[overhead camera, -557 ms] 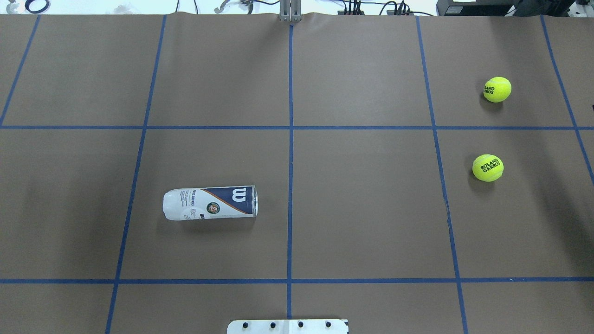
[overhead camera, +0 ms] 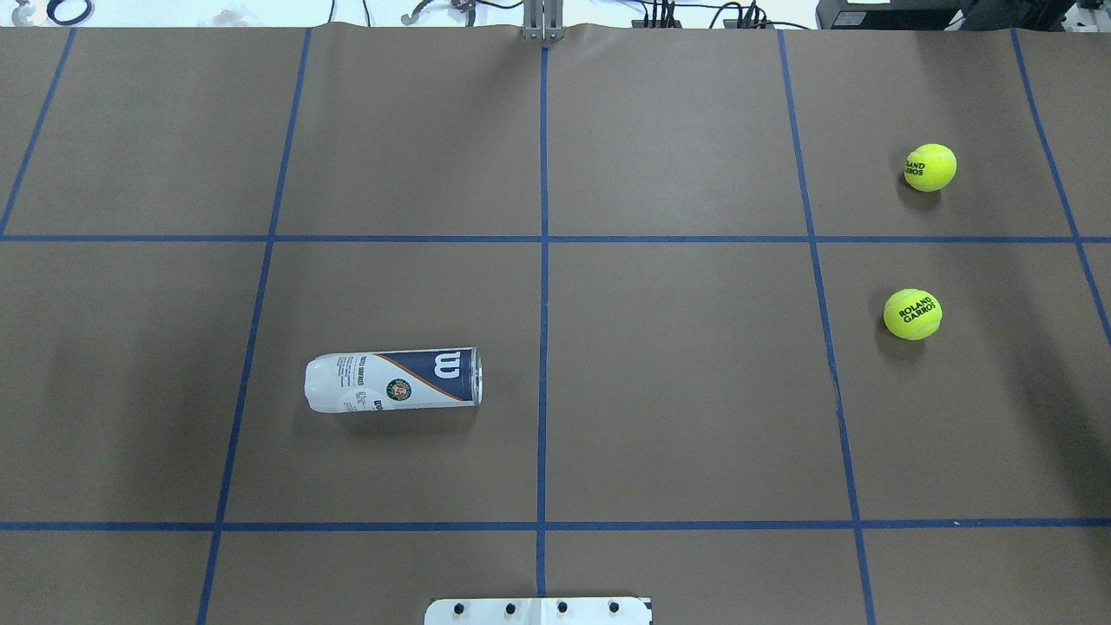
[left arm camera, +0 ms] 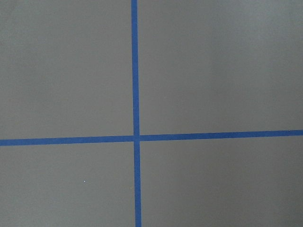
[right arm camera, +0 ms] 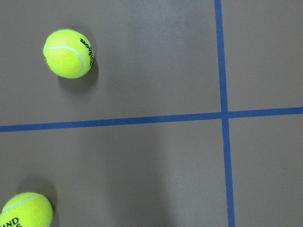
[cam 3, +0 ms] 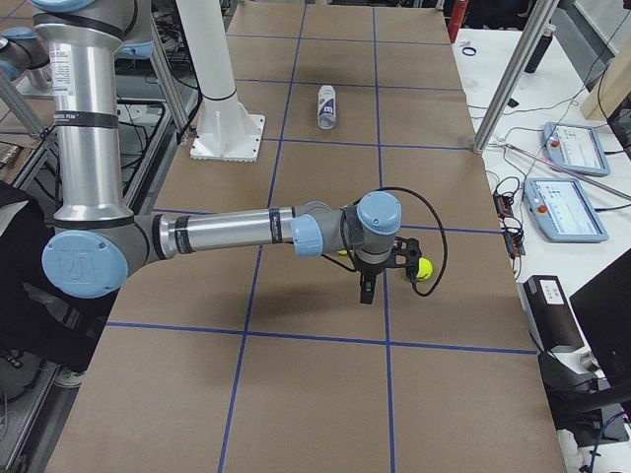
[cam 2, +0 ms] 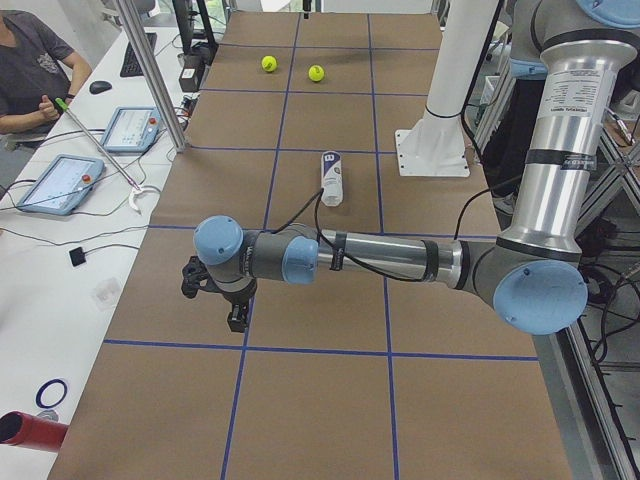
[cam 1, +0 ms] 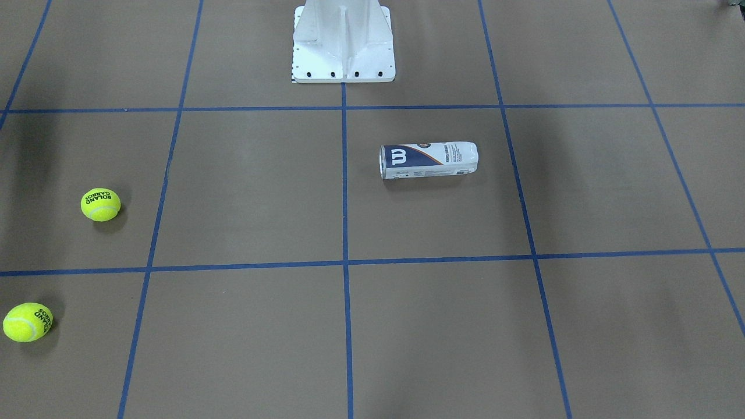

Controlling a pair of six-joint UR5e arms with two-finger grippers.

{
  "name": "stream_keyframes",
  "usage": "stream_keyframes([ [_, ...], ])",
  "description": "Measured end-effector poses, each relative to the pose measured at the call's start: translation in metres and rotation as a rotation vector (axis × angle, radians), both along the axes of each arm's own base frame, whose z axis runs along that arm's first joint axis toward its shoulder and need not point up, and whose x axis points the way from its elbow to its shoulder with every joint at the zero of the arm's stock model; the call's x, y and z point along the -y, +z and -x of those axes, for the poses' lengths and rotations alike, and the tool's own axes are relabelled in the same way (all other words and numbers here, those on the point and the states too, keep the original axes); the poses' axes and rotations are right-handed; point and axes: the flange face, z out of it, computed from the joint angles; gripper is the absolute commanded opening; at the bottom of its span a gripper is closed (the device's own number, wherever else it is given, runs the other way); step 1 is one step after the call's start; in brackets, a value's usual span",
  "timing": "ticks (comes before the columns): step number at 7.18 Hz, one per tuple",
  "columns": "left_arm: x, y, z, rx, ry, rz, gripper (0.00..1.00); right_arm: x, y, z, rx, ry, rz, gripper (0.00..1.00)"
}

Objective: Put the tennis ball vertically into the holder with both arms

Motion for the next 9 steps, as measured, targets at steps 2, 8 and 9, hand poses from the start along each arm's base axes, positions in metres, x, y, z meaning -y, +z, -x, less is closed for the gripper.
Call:
stream_keyframes([
  [2,0.000,-0.001,-0.013,-0.001,0.022,-0.019,0.99,-0.001,-0.003,0.001,0.006,0.002,-0.014,1.00],
  [8,-0.007,-0.138,-0.164,-0.119,0.255,-0.502,1.00,-0.002,-0.009,0.005,0.027,-0.008,-0.087,1.00],
  [9,-0.014,-0.188,-0.210,-0.163,0.303,-0.555,0.98,-0.002,-0.007,0.005,0.026,-0.008,-0.099,1.00],
])
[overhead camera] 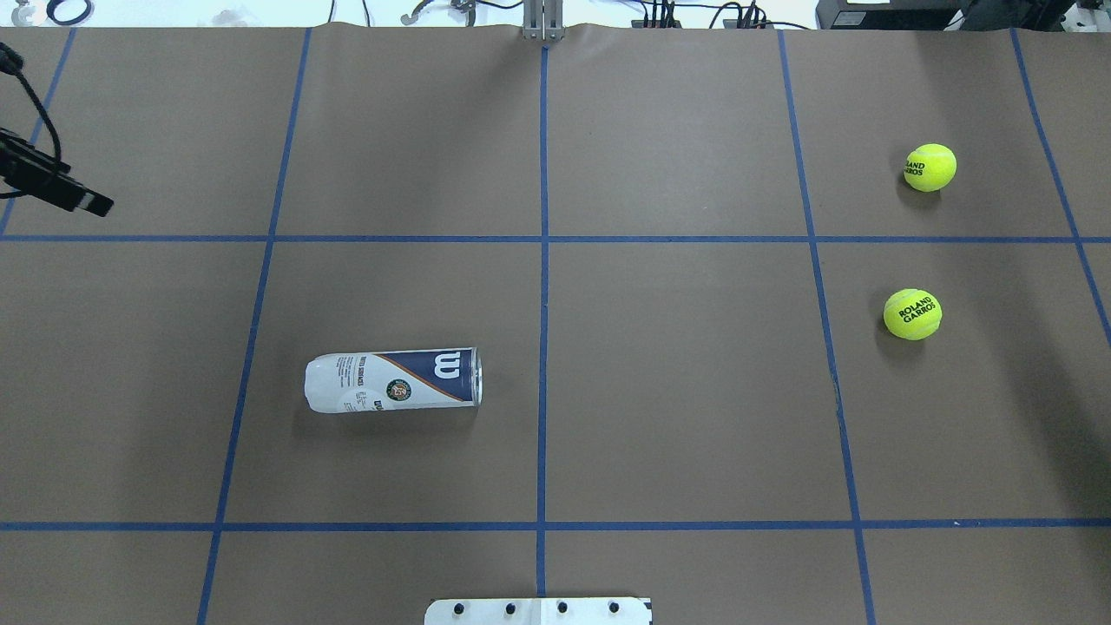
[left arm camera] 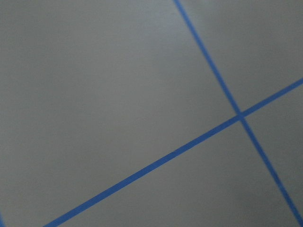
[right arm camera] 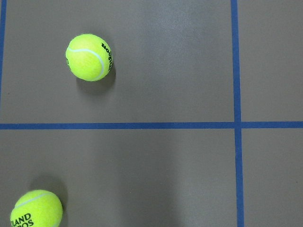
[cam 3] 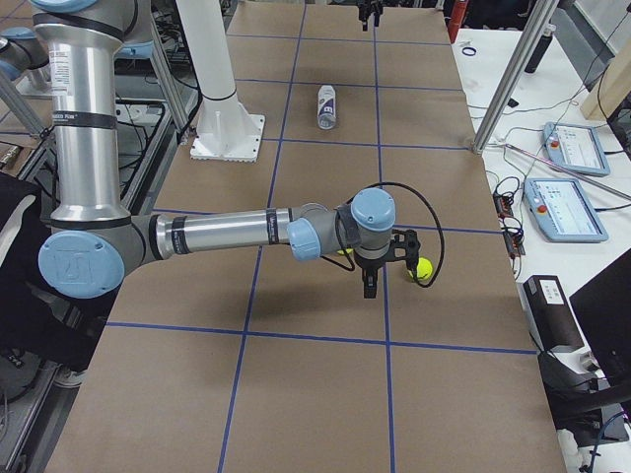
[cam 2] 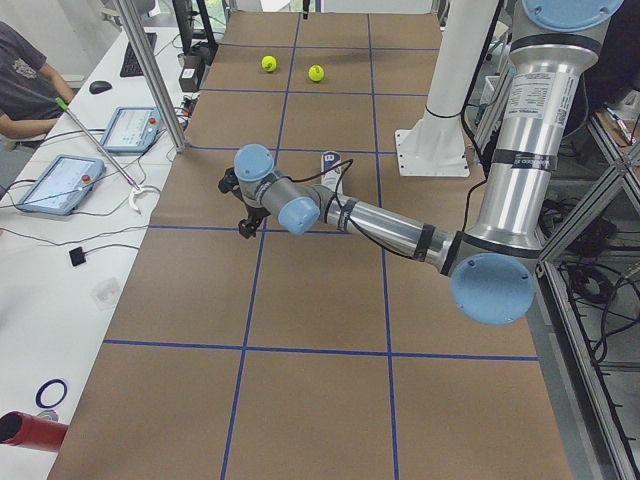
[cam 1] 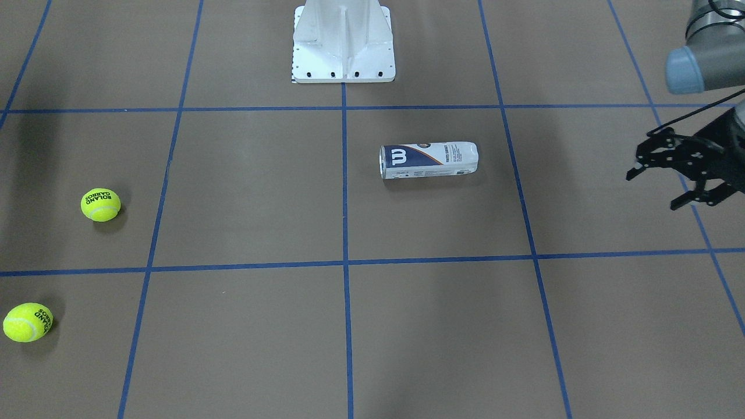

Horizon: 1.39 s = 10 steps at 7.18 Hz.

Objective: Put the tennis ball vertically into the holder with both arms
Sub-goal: 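Reach the left gripper down to the white Wilson ball can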

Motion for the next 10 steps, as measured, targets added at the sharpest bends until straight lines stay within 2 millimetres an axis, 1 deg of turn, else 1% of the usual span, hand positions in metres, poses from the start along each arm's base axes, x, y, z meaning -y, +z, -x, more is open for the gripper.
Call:
stream_keyframes([
  [1,-0.004,-0.053,-0.047,-0.046,0.047,-0.029,0.91,-0.002,0.003,0.000,-0.003,0.001,-0.001,1.00],
  [2,-0.015,-0.098,-0.096,-0.082,0.105,-0.061,0.91,-0.003,0.007,0.000,-0.005,0.001,0.004,1.00],
  [3,-0.026,-0.129,-0.137,-0.087,0.148,-0.143,0.93,-0.004,0.009,0.000,-0.004,0.001,0.008,1.00],
  [4,-0.041,-0.154,-0.182,-0.065,0.175,-0.274,0.98,-0.005,0.010,0.000,-0.002,-0.001,0.011,1.00],
  [5,-0.063,-0.168,-0.227,-0.025,0.198,-0.405,0.98,-0.006,0.011,0.000,0.000,-0.002,0.014,1.00],
  [6,-0.082,-0.181,-0.262,0.016,0.224,-0.512,0.98,-0.008,0.013,0.001,0.000,-0.003,0.019,1.00],
  [7,-0.095,-0.199,-0.287,0.053,0.260,-0.566,0.98,-0.010,0.017,0.000,0.000,-0.004,0.027,1.00],
  [8,-0.107,-0.222,-0.310,0.104,0.307,-0.608,0.98,-0.015,0.023,0.000,-0.002,-0.004,0.039,1.00],
  [9,-0.118,-0.237,-0.328,0.160,0.341,-0.656,0.99,-0.017,0.028,0.000,-0.003,-0.005,0.049,1.00],
  [10,-0.128,-0.244,-0.340,0.207,0.367,-0.695,0.99,-0.019,0.033,0.000,-0.004,-0.004,0.058,1.00],
])
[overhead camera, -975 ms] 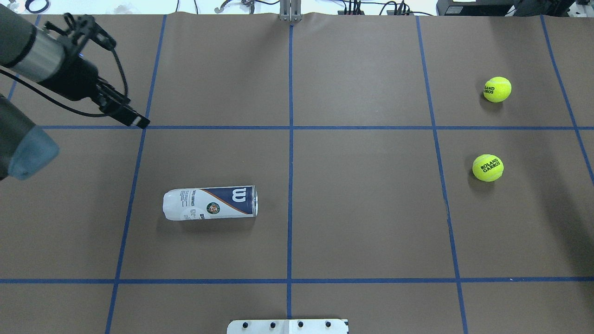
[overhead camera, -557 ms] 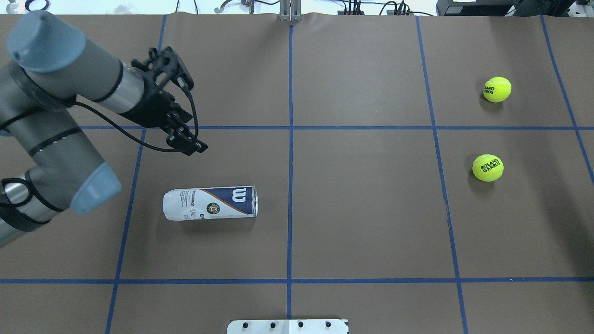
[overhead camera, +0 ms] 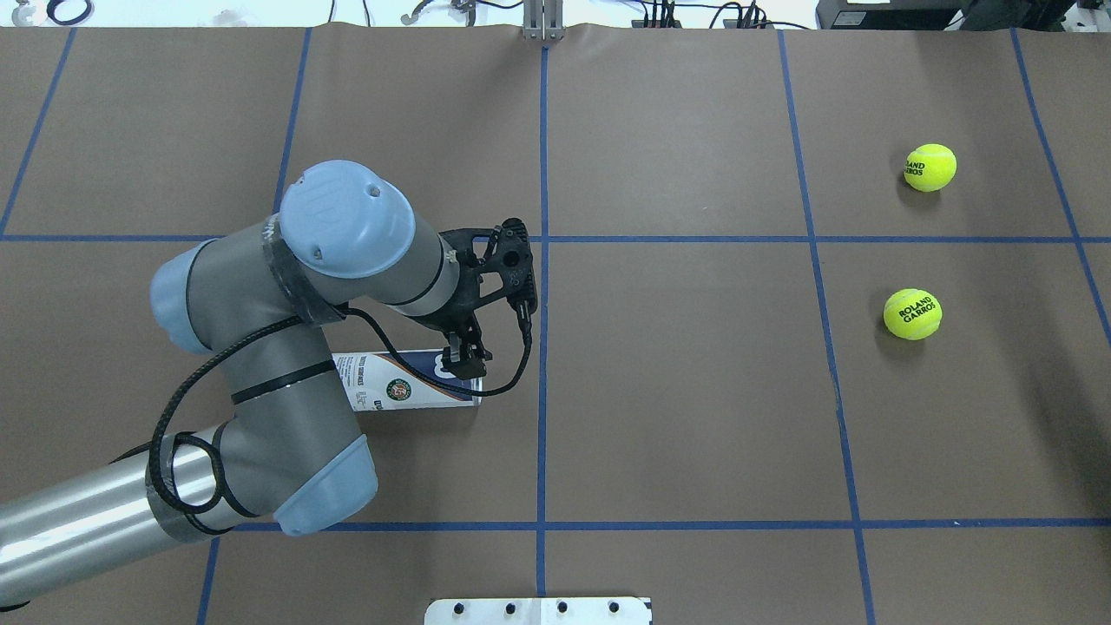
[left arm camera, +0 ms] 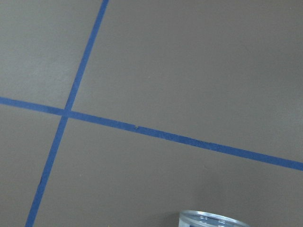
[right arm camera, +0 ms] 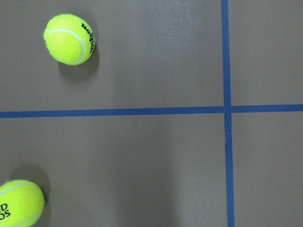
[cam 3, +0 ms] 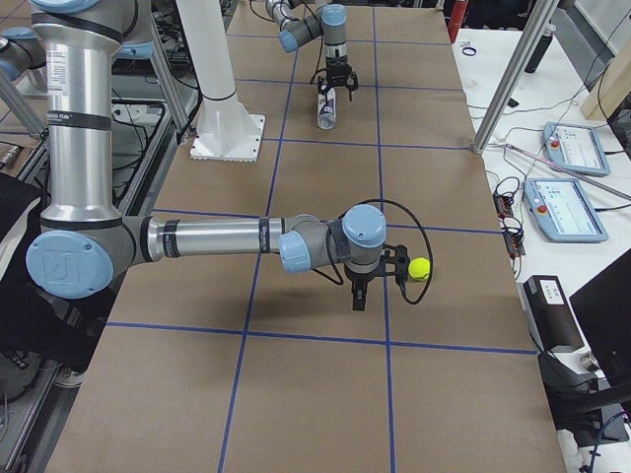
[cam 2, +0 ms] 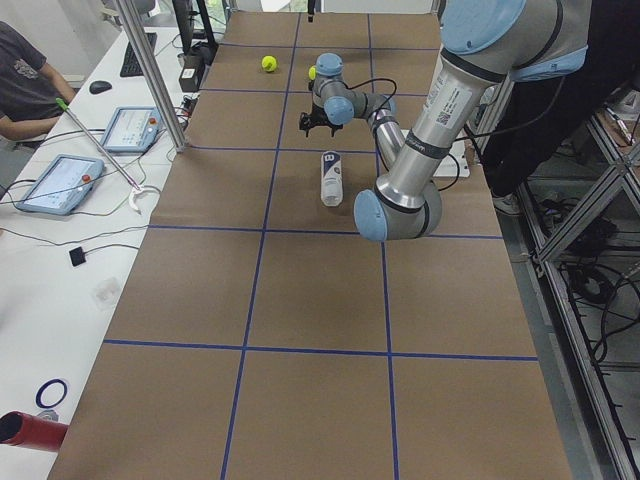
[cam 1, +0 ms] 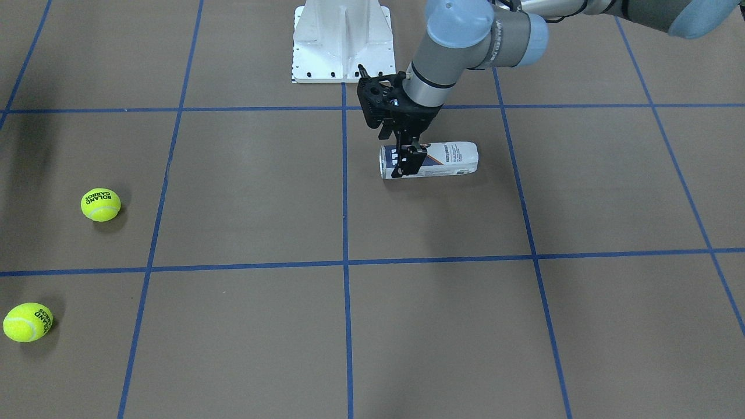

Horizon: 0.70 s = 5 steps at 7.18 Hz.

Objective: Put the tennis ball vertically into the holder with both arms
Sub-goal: 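Close the left gripper around the open end of the can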

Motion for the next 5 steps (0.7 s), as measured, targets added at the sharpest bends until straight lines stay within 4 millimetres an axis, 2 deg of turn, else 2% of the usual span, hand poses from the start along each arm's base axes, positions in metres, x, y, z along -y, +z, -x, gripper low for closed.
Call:
stream_keyframes([
  [3,-0.017,0.010,-0.019,0.115,0.055,-0.076,0.99,-0.012,0.009,-0.001,0.001,0.001,0.021,1.00],
  [5,-0.035,0.015,-0.038,0.152,0.070,-0.121,0.99,-0.014,0.010,-0.002,0.001,0.000,0.022,1.00],
])
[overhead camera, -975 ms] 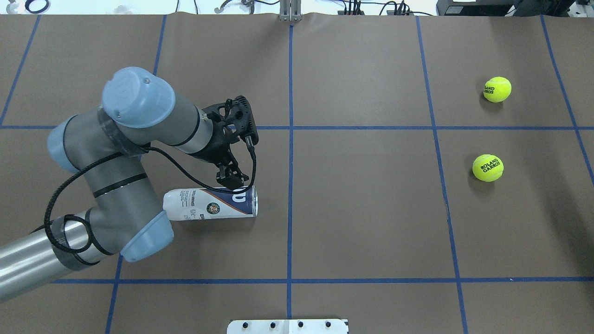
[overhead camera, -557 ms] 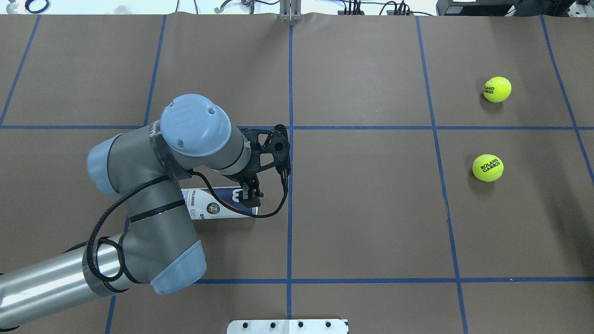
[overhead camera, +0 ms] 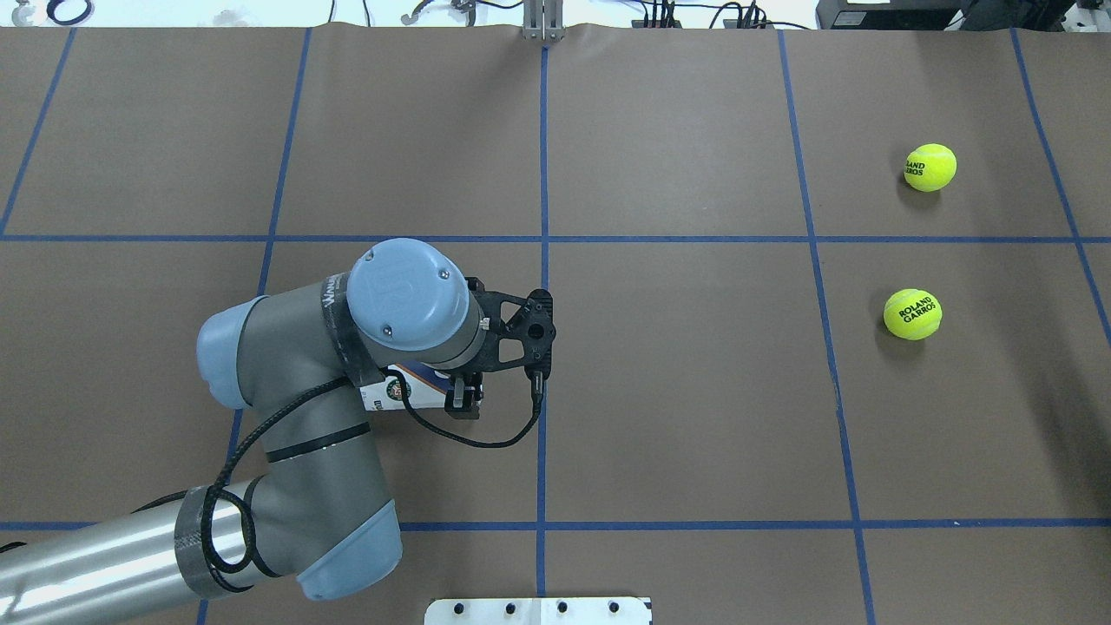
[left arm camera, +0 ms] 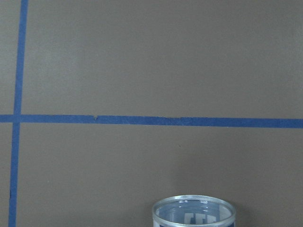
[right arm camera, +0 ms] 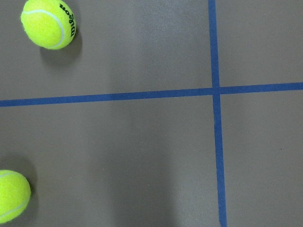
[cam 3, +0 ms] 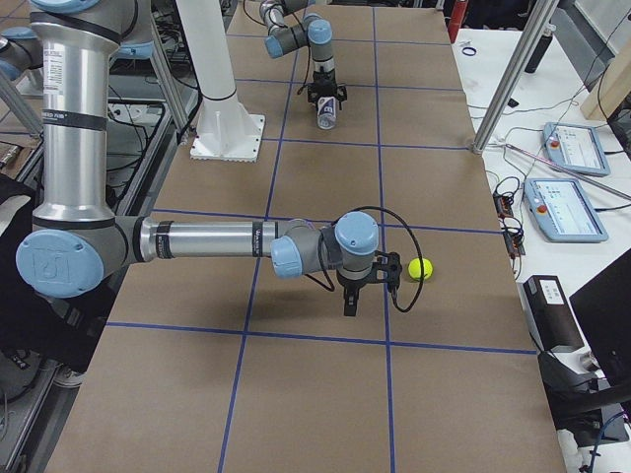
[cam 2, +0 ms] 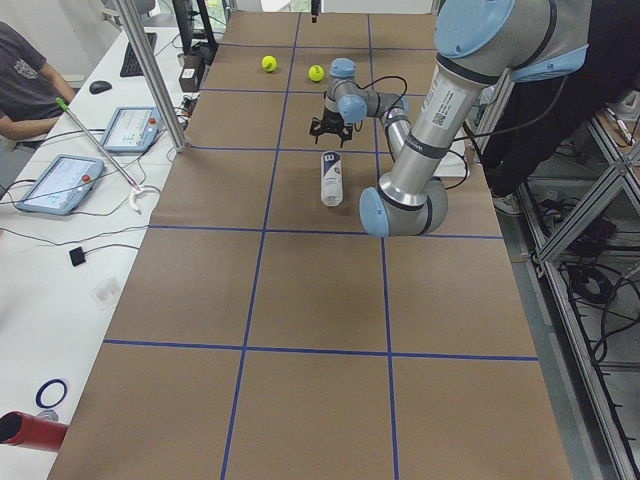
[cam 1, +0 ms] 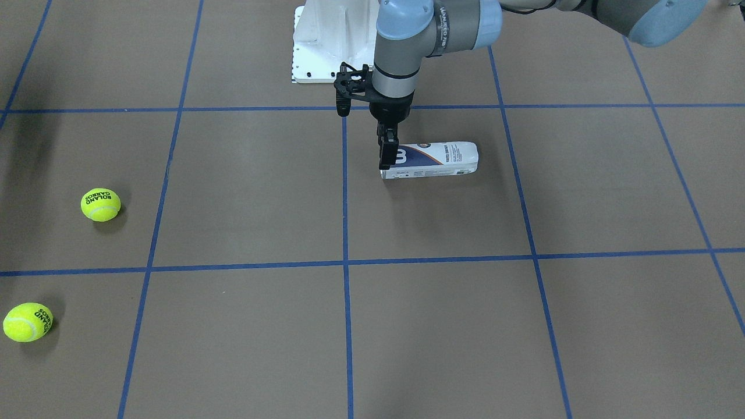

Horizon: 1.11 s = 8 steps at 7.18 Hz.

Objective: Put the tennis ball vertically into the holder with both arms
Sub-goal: 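Close the left gripper around the open end of the can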

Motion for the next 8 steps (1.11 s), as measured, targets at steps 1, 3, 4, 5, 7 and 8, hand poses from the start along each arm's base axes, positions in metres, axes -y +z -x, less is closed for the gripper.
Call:
stream_keyframes([
  [1,-0.003,0.003,-0.005,0.010,0.003,-0.004,0.99,0.000,0.000,0.000,0.000,-0.001,-0.001,1.00],
  [3,-0.002,0.013,-0.014,0.035,0.005,0.001,0.99,0.000,0.001,0.000,-0.001,-0.001,0.001,1.00],
  [4,-0.001,0.018,-0.018,0.046,0.005,0.006,0.99,-0.001,0.002,0.000,-0.001,-0.001,0.003,1.00],
  [5,0.000,0.022,-0.021,0.055,0.005,0.010,0.98,-0.001,0.002,0.000,-0.001,-0.001,0.003,1.00],
  [7,0.003,0.031,-0.027,0.070,0.006,0.019,0.98,-0.001,0.003,0.000,0.000,-0.001,0.005,1.00],
  [8,0.004,0.035,-0.030,0.078,0.006,0.022,0.98,-0.001,0.003,0.000,0.000,-0.001,0.005,1.00],
])
